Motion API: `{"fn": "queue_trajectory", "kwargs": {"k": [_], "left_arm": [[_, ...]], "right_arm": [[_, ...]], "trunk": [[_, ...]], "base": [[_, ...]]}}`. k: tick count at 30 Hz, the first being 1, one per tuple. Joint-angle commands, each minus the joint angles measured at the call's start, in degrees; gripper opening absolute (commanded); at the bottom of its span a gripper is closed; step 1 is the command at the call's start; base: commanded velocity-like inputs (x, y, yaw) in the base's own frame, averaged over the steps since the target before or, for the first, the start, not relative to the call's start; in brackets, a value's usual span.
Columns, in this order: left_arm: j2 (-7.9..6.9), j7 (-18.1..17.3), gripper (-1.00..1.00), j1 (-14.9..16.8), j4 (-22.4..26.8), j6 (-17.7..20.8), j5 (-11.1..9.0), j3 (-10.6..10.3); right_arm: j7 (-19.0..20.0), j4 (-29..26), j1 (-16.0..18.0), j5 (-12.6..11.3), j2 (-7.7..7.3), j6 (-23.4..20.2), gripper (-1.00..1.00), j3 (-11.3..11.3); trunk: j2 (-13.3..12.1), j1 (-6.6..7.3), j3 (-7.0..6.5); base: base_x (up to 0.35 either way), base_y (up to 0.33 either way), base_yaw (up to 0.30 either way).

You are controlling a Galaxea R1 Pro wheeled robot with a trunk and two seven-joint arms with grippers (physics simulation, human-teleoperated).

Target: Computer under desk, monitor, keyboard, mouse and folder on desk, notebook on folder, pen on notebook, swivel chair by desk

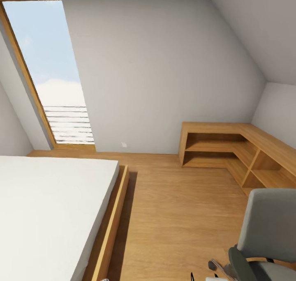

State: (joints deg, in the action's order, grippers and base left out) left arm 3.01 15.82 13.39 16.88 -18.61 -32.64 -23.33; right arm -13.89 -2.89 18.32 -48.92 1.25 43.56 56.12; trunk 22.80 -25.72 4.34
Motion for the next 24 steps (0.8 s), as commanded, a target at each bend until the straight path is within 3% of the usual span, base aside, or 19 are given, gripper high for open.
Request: {"fn": "queue_trajectory", "kwargs": {"k": [1,24], "left_arm": [[-0.02,0.39,1.00,0.06,0.00,-0.20,-0.32,-0.49],[0.06,0.44,1.00,0.06,0.00,-0.20,-0.32,-0.49]], "right_arm": [[-0.53,-0.01,0.04,-0.03,0.00,0.04,1.00,0.48],[-0.53,-0.01,0.04,-0.03,-0.02,0.04,1.00,0.48]], "trunk": [[0.12,-0.06,0.13],[0.12,-0.06,0.13]], "base": [[0.318,0.000,0.000],[0.322,0.000,0.000]]}}
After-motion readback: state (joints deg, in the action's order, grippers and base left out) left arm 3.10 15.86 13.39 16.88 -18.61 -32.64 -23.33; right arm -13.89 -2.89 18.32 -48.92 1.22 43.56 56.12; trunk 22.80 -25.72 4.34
